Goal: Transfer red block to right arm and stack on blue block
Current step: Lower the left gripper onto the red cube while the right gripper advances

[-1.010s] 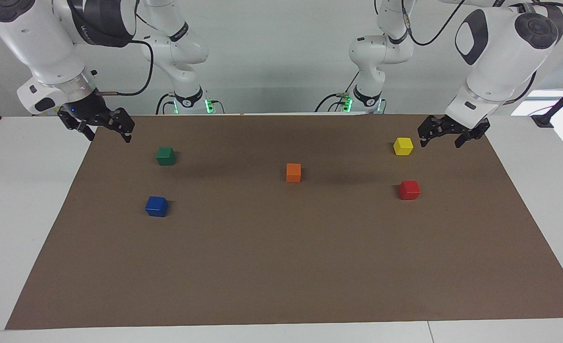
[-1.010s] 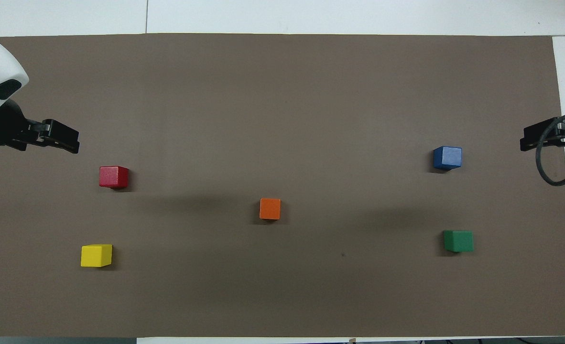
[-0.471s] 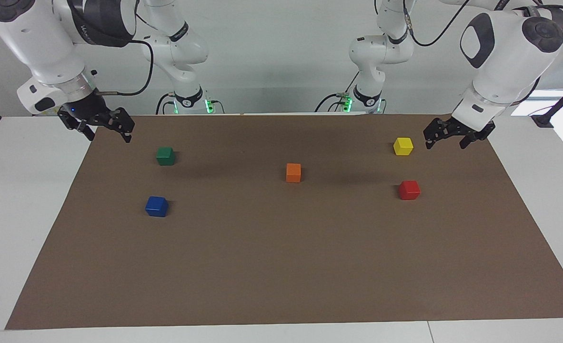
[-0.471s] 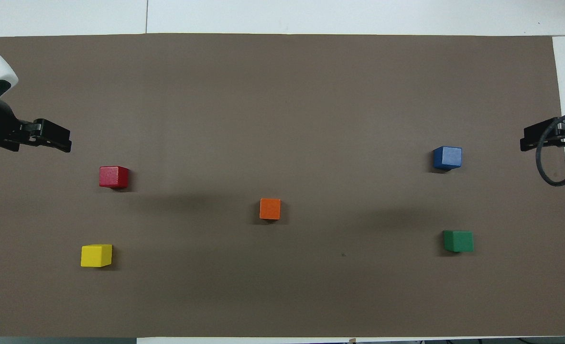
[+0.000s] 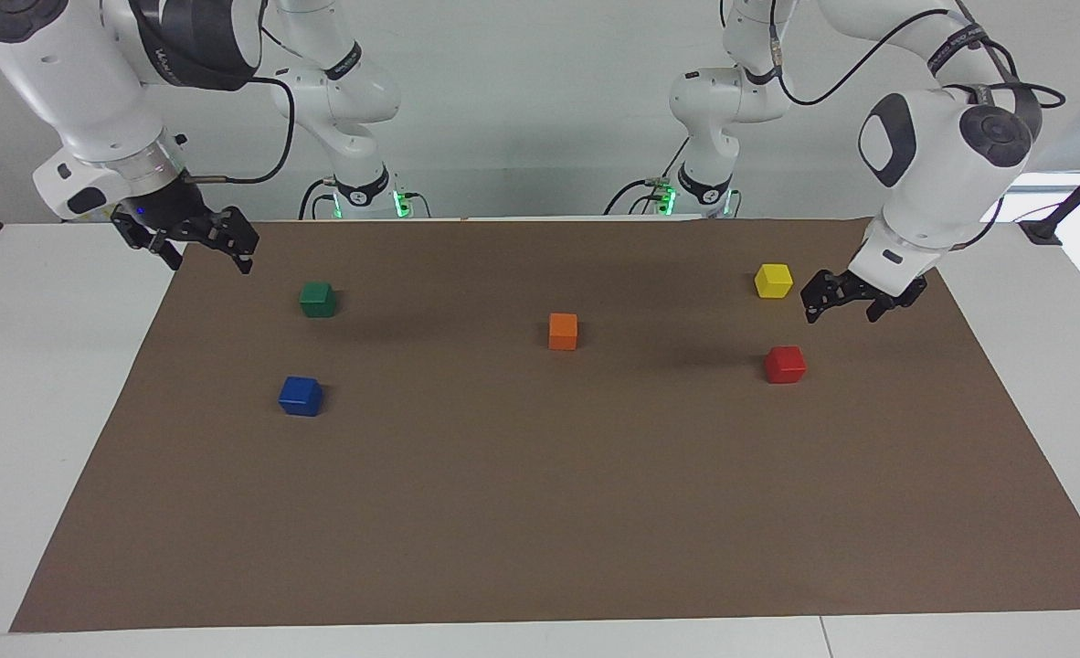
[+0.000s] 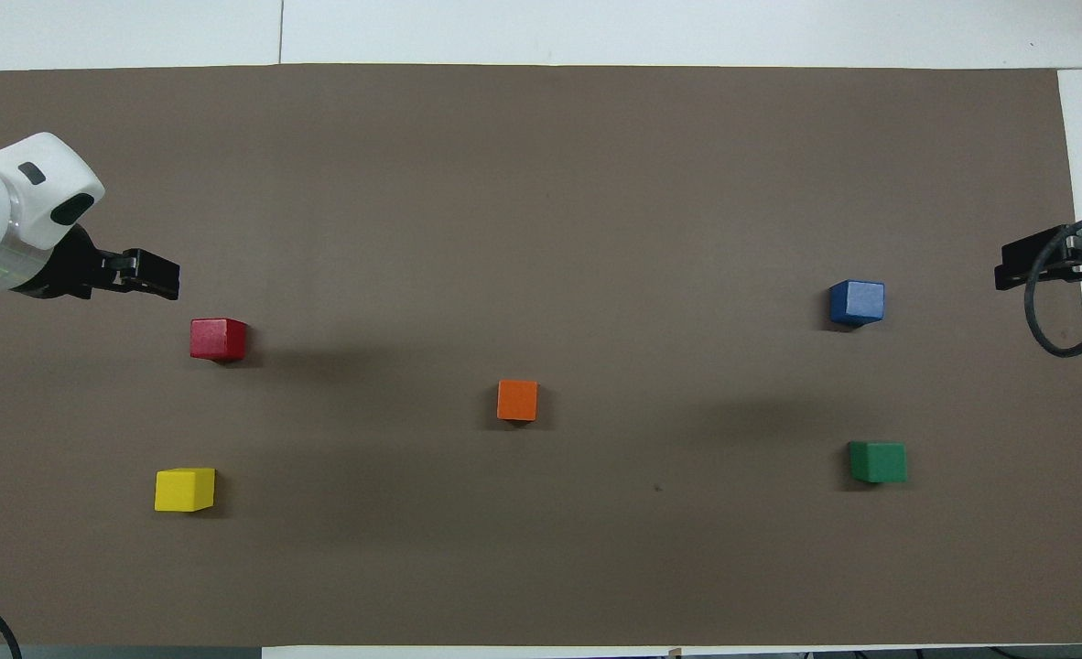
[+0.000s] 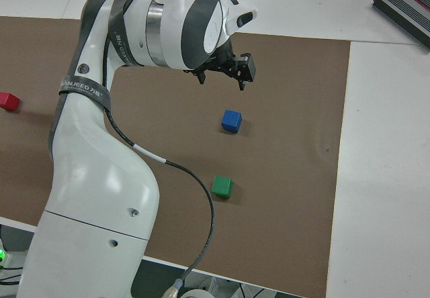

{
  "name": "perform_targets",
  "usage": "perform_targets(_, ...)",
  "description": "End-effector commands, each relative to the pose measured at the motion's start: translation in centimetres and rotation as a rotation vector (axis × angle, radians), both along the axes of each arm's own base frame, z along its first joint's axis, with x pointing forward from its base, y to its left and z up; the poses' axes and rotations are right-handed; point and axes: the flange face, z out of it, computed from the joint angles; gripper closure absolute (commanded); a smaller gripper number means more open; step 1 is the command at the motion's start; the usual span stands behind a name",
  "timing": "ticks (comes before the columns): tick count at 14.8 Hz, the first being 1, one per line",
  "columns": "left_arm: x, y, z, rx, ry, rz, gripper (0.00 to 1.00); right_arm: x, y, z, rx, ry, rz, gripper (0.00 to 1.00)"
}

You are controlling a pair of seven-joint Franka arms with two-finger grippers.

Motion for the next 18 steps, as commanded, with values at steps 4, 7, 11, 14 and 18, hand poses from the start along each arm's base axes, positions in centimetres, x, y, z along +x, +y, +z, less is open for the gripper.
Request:
perform_targets(4,-3.0,0.8,-7.3,-0.004,-0.026,-0.009,0.00,-0.2,1.7,-0.6,0.202,-0.022,0.057,0.00)
perform_targets(7,-3.0,0.9,-9.8,-0.004,-0.017,-0.009,0.00,0.8,1.3,-2.0,0.375,-0.043,0.126,0.00)
perform_targets(11,-3.9,1.0,-12.6,-0.006,-0.038,-0.004,0.00,0.8,-2.0,-8.1,0.740,-0.088,0.170,0.00)
perform_targets(14,-3.8,0.9,-13.6,-0.005,-0.032,0.002,0.00,-1.4,-1.7,-11.1,0.969,-0.053,0.167,0.00)
perform_targets(18,-3.4,0.7,-15.1,-0.006,-0.031,0.028,0.00,-3.7,-0.1,-15.0,1.288,0.016,0.061,0.00)
